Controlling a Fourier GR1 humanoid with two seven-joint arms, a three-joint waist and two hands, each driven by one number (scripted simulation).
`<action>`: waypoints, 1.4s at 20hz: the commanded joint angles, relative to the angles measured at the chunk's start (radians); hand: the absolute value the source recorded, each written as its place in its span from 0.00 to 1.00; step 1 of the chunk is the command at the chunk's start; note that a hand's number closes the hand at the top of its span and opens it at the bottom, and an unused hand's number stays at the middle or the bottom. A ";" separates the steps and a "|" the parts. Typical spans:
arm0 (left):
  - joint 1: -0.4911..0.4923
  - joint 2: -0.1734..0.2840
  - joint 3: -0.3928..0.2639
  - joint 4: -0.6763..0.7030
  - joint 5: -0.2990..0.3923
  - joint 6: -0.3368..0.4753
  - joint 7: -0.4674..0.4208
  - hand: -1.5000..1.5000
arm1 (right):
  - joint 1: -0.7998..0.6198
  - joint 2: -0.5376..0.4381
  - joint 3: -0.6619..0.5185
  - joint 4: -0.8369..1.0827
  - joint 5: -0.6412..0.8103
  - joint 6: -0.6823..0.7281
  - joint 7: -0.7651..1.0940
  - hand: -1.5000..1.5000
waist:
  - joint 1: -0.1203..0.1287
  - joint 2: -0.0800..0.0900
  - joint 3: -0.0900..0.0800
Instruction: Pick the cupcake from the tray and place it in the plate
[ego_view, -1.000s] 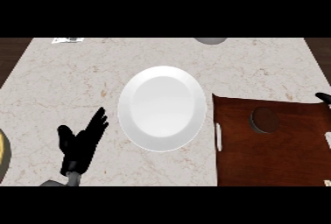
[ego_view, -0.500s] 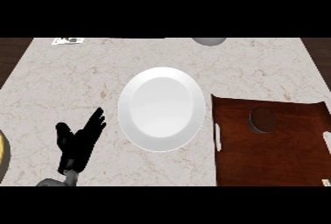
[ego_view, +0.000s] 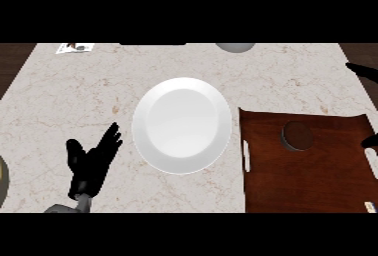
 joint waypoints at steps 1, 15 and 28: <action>0.002 0.002 0.033 0.031 -0.004 -0.040 -0.024 0.50 | 0.055 0.064 0.028 -0.136 0.059 -0.048 0.131 0.00 | -0.004 0.000 0.000; 0.051 -0.057 0.068 -0.026 -0.083 -0.066 0.021 0.50 | 0.124 0.236 -0.005 -0.212 0.238 0.006 0.270 0.00 | 0.004 0.002 0.001; 0.035 -0.090 0.126 -0.075 -0.132 -0.096 0.107 0.50 | 0.147 0.337 -0.040 -0.273 0.460 -0.038 0.368 0.00 | 0.003 0.002 0.001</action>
